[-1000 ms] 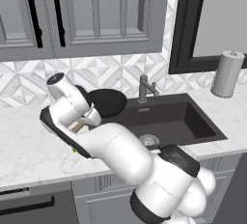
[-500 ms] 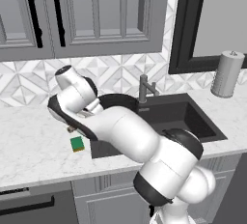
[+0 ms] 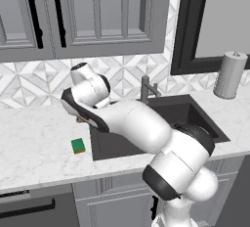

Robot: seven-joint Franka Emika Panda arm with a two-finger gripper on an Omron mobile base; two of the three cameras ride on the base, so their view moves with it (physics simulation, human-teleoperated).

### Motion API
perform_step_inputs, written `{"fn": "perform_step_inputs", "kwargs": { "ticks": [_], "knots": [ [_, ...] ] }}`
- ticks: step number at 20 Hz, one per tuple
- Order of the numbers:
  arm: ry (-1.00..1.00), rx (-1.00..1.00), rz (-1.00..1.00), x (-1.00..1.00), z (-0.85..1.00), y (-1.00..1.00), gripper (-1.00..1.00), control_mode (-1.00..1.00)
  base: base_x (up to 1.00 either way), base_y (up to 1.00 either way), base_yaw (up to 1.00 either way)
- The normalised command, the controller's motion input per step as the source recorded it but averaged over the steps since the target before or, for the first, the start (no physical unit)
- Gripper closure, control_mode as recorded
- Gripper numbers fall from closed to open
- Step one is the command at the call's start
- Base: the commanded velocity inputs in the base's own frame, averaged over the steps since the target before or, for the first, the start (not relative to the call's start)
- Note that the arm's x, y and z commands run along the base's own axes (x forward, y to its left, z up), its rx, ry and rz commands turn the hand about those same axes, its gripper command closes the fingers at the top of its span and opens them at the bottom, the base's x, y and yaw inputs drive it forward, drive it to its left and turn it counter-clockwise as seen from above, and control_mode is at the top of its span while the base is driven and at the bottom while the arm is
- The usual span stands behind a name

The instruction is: Pick the pan and sponge and place them into the sink. Then turn on the water.

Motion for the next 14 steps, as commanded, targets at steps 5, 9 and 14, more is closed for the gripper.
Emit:
{"fn": "perform_step_inputs", "kwargs": {
  "ticks": [5, 9, 14],
  "knots": [
    [-0.21, 0.00, -0.07, 0.00, -0.35, -0.31, 1.00, -1.00, 0.00, 0.00, 0.00],
    [-0.10, 0.03, -0.04, 0.00, -0.04, -0.38, 1.00, -1.00, 0.00, 0.00, 0.00],
    [0.00, 0.12, -0.04, 0.02, 0.00, -0.40, 1.00, -1.00, 0.00, 0.00, 0.00]
  ]
}}
